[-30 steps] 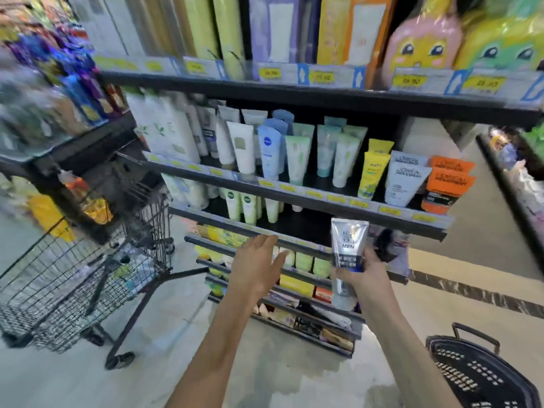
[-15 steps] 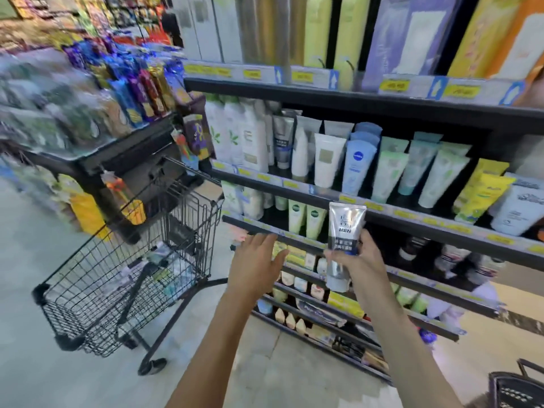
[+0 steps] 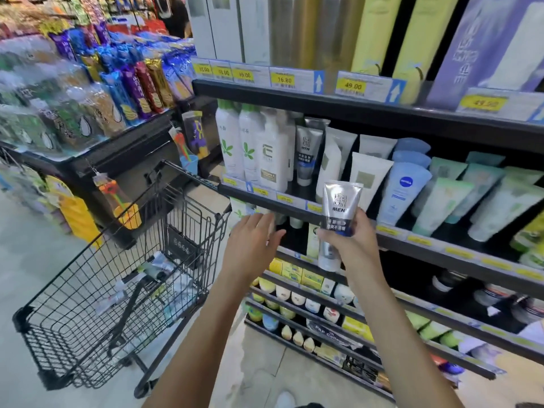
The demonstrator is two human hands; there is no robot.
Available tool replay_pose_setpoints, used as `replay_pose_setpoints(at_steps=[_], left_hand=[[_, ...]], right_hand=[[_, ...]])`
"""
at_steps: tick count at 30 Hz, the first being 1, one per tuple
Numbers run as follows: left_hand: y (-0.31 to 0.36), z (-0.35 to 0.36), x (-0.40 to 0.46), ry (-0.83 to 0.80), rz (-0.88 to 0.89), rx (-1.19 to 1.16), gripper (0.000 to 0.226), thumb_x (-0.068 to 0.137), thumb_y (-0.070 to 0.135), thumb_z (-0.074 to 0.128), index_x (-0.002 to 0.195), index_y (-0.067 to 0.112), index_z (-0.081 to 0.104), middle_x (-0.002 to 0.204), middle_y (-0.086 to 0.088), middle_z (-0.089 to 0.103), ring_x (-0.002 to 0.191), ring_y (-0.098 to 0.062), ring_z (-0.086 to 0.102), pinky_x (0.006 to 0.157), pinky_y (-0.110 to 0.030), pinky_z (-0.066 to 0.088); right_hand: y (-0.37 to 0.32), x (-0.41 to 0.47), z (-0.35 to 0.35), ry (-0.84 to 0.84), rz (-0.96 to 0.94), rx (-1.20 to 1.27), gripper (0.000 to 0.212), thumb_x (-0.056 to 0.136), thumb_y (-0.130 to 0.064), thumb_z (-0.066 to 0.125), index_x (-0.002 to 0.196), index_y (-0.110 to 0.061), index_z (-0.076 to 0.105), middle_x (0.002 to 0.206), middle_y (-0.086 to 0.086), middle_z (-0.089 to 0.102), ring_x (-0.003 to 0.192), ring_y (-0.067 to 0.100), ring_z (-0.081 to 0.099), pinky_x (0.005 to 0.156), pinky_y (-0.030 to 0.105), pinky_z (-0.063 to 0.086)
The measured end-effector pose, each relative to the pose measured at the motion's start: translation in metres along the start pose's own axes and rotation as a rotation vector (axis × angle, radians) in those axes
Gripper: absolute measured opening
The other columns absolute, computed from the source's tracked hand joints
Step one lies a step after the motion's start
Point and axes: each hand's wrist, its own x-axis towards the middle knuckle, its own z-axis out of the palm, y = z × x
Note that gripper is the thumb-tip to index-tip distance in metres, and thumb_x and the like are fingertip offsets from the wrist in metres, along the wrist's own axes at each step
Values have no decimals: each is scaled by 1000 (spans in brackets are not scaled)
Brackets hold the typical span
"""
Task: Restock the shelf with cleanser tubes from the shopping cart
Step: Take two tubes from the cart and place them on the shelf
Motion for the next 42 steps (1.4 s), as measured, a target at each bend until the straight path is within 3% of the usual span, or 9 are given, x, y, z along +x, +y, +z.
replay_pose_setpoints(at_steps=[8, 13, 17, 24, 30, 34, 37, 42], left_hand=[[-53, 22, 71, 146, 131, 75, 46, 101, 42, 56, 121, 3, 66, 110, -13, 67, 103, -37, 59, 92, -45, 50], [-71, 33, 97, 181, 251, 95, 38, 99, 37, 60, 114, 3, 68, 106, -12, 68, 102, -35, 61, 91, -43, 49], [-86, 42, 113, 142, 310, 51, 30, 96, 35, 67, 106, 6, 68, 100, -9, 67, 96, -33, 61, 87, -42, 48], [-107, 55, 125, 53, 373, 35, 35, 93, 43, 67, 109, 11, 69, 96, -7, 67, 93, -33, 61, 87, -45, 47], [-112, 49, 132, -44, 408, -8, 41, 88, 43, 75, 118, 15, 69, 107, -5, 72, 101, -29, 64, 96, -45, 47], [-116, 48, 133, -52, 430, -33, 42, 91, 46, 71, 121, 18, 67, 112, -1, 71, 107, -25, 63, 99, -42, 43], [-117, 50, 131, -16, 436, -33, 39, 89, 44, 74, 117, 17, 68, 108, -1, 70, 102, -25, 63, 97, -41, 43], [-119, 56, 128, 41, 431, -57, 38, 88, 43, 76, 113, 17, 68, 102, -2, 69, 97, -26, 62, 94, -41, 43]], right_hand=[[-14, 54, 45, 74, -83, 8, 45, 80, -8, 84, 111, -28, 60, 102, -9, 73, 94, 8, 69, 93, 47, 59], [-22, 72, 73, 146, -139, 22, 46, 78, -6, 84, 108, -30, 59, 101, -8, 72, 92, 9, 69, 85, 33, 55], [-34, 79, 97, 198, -185, 22, 51, 79, -6, 85, 119, -26, 60, 110, -10, 72, 101, 3, 68, 88, 24, 55], [-42, 101, 126, 398, -217, -46, 48, 74, -22, 87, 106, -38, 55, 105, -15, 72, 100, 7, 69, 96, 44, 57], [-35, 120, 138, 478, -210, -124, 56, 75, -21, 87, 122, -26, 55, 115, -6, 71, 105, 14, 69, 96, 49, 57], [-31, 131, 140, 484, -196, -169, 58, 76, -13, 87, 124, -23, 56, 117, -4, 69, 109, 14, 67, 98, 47, 57], [-23, 131, 139, 458, -160, -220, 60, 75, -10, 88, 125, -19, 56, 120, -2, 68, 110, 13, 65, 101, 38, 54], [-14, 130, 138, 458, -98, -381, 60, 77, -17, 88, 125, -18, 53, 114, -9, 61, 107, 12, 57, 97, 32, 47]])
